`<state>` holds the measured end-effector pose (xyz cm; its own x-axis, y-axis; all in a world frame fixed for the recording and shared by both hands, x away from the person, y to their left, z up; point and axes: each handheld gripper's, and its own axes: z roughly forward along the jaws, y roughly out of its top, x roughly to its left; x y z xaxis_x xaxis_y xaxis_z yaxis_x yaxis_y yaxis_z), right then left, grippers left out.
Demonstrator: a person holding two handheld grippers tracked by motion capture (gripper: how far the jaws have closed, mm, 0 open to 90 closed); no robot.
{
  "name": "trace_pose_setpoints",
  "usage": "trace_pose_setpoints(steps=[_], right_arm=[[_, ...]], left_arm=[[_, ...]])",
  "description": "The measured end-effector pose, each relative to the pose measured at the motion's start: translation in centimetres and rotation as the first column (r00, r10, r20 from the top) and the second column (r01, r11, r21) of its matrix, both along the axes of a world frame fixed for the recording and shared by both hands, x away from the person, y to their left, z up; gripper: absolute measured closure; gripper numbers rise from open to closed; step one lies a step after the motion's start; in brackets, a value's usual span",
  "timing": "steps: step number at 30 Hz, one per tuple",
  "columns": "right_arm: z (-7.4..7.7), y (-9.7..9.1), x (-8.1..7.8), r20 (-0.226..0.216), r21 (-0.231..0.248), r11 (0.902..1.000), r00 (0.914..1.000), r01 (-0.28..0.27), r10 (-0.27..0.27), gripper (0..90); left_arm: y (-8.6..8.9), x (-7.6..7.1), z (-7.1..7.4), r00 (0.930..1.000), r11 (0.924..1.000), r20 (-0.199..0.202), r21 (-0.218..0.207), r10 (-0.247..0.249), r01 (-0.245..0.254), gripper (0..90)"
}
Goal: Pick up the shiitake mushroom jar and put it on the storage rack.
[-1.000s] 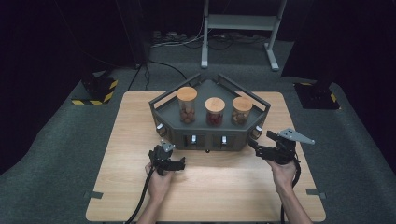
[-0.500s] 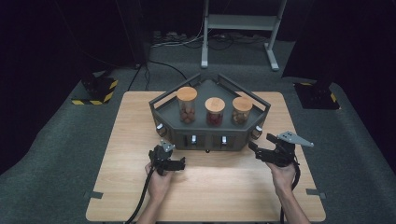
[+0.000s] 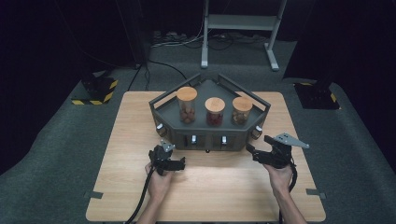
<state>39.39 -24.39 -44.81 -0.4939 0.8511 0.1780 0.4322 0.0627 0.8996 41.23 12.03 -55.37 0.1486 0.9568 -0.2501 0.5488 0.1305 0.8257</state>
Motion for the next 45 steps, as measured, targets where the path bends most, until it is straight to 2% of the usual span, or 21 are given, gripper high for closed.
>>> trace_pose_setpoints(steps=[38, 45], right_arm=[[-3.1, -0.2, -0.2, -0.060, -0.010, 0.9998, 0.9980, 0.018, -0.019, 10.4], [-3.5, -0.2, -0.3, -0.058, -0.008, 0.9999, 0.9982, 0.014, -0.014, 10.4]], left_arm=[[0.0, 0.0, 0.0, 1.0000, 1.0000, 0.000, 0.000, 0.000, 0.000, 2.4], [0.0, 0.0, 0.0, 1.0000, 1.0000, 0.000, 0.000, 0.000, 0.000, 2.4]])
